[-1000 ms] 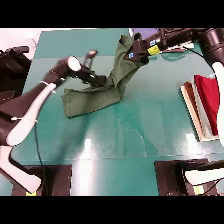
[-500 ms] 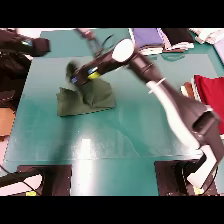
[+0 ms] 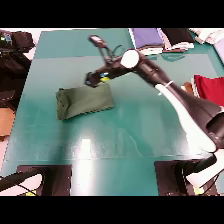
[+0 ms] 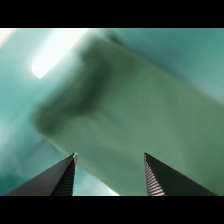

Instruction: Fold the shirts.

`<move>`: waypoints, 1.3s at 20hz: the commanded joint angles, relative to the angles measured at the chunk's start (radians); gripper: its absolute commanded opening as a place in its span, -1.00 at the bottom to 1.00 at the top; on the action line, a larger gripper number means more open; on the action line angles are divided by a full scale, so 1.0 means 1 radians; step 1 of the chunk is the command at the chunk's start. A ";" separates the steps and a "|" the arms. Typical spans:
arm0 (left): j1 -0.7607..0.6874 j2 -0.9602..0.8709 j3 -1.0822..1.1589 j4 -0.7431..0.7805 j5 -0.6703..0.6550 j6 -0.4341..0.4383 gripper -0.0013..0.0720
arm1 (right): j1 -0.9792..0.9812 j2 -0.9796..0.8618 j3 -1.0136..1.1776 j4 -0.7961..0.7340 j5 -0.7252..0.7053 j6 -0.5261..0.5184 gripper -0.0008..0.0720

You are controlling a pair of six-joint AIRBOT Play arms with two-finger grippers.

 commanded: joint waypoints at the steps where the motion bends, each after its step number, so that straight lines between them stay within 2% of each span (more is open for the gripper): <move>1: 0.002 0.002 -0.002 -0.032 -0.004 0.007 -0.91 | -0.174 0.042 -0.192 -0.021 0.116 0.053 0.75; 2: 0.002 0.002 -0.003 -0.044 -0.003 0.025 -0.91 | -0.210 0.035 -0.243 0.003 0.115 0.056 0.95; 5: 0.002 0.002 -0.003 -0.050 0.000 0.027 -0.91 | -0.266 -0.033 -0.317 0.175 0.108 0.049 0.93; 8: 0.002 0.002 -0.003 -0.050 0.004 0.027 -0.91 | -0.225 -0.137 -0.263 0.312 0.106 0.005 0.93; 13: 0.002 0.002 -0.003 -0.063 -0.007 0.053 -0.91 | -0.103 -0.322 -0.026 0.347 0.077 0.029 0.92; 14: 0.002 0.002 -0.003 -0.063 -0.014 0.053 -0.91 | -0.085 -0.354 0.016 0.346 0.076 0.034 0.86; 15: 0.002 0.002 -0.003 -0.063 -0.022 0.053 -0.91 | -0.069 -0.386 0.059 0.346 0.076 0.034 0.50; 17: 0.002 0.002 -0.003 -0.067 -0.034 0.053 -0.91 | -0.051 -0.426 0.133 0.338 0.070 0.032 -0.40; 18: 0.002 0.002 -0.003 -0.074 -0.037 0.053 -0.91 | -0.050 -0.433 0.163 0.336 0.062 0.020 -0.92; 22: -0.055 0.002 -0.003 -0.088 -0.042 0.079 -0.91 | -0.109 -0.414 0.298 0.309 0.087 0.019 -0.92; 26: -0.204 0.002 -0.003 -0.088 -0.038 0.105 -0.91 | -0.259 -0.224 0.235 0.073 0.098 0.064 -0.92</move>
